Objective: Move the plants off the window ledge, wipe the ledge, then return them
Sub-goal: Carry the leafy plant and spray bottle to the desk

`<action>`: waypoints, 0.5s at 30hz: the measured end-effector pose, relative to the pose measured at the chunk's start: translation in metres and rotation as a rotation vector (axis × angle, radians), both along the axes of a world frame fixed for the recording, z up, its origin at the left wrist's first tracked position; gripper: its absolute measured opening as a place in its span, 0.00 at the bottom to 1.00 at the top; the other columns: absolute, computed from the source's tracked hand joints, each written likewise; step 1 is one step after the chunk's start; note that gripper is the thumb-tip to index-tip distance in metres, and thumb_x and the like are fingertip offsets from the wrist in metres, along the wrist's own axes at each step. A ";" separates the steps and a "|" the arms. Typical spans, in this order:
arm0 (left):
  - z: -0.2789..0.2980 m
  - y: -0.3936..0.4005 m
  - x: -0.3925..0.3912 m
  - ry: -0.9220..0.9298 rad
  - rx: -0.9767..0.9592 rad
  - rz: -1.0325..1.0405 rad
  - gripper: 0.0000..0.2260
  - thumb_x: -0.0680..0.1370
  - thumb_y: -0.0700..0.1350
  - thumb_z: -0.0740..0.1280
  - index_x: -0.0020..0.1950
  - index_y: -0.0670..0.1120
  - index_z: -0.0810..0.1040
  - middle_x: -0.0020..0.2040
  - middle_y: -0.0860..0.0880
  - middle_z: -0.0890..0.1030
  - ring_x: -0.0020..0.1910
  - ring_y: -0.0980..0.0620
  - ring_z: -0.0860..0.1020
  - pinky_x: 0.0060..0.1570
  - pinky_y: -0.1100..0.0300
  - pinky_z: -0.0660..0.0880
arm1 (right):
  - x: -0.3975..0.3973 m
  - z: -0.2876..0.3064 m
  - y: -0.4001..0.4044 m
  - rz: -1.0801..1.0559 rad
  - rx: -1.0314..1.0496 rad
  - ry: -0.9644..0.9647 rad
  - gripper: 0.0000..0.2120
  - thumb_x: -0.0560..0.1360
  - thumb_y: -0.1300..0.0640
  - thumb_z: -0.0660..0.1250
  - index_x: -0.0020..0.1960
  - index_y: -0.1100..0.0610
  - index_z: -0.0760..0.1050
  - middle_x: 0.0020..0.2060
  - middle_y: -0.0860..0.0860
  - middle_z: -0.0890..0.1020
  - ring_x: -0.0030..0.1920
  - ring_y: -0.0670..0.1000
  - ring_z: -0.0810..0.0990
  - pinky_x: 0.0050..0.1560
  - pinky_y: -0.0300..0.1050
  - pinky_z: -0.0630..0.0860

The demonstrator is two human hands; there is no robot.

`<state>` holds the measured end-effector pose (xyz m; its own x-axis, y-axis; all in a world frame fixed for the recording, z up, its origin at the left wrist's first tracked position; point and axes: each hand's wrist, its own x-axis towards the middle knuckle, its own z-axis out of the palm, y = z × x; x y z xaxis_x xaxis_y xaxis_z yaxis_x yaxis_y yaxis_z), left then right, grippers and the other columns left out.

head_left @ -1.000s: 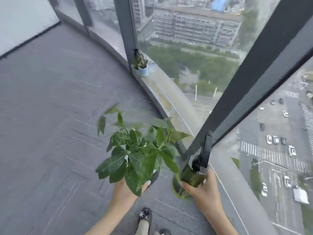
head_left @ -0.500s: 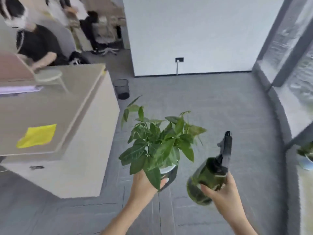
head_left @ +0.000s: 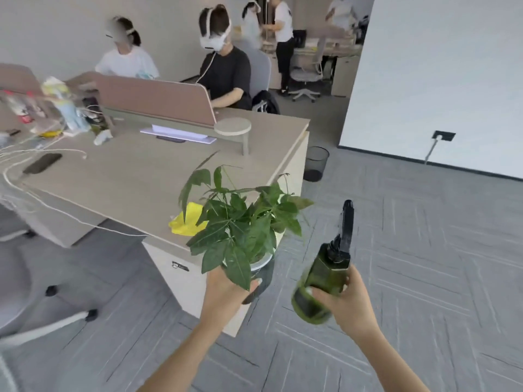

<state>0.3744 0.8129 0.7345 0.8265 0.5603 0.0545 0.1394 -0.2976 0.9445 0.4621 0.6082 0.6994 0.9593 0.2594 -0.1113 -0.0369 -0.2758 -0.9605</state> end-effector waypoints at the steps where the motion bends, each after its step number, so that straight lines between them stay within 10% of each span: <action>1: -0.003 0.014 0.011 0.000 -0.009 0.040 0.19 0.63 0.35 0.74 0.39 0.56 0.71 0.41 0.55 0.77 0.40 0.68 0.76 0.41 0.66 0.73 | 0.013 -0.001 0.018 0.026 -0.002 0.000 0.35 0.55 0.49 0.79 0.59 0.46 0.71 0.55 0.48 0.79 0.57 0.52 0.78 0.58 0.57 0.76; 15: -0.011 0.189 0.192 -0.069 -0.027 0.366 0.24 0.65 0.33 0.75 0.45 0.54 0.64 0.40 0.65 0.67 0.38 0.66 0.71 0.39 0.76 0.64 | 0.222 0.001 0.239 0.236 -0.072 -0.057 0.32 0.57 0.51 0.78 0.58 0.47 0.70 0.57 0.49 0.77 0.55 0.50 0.78 0.55 0.50 0.77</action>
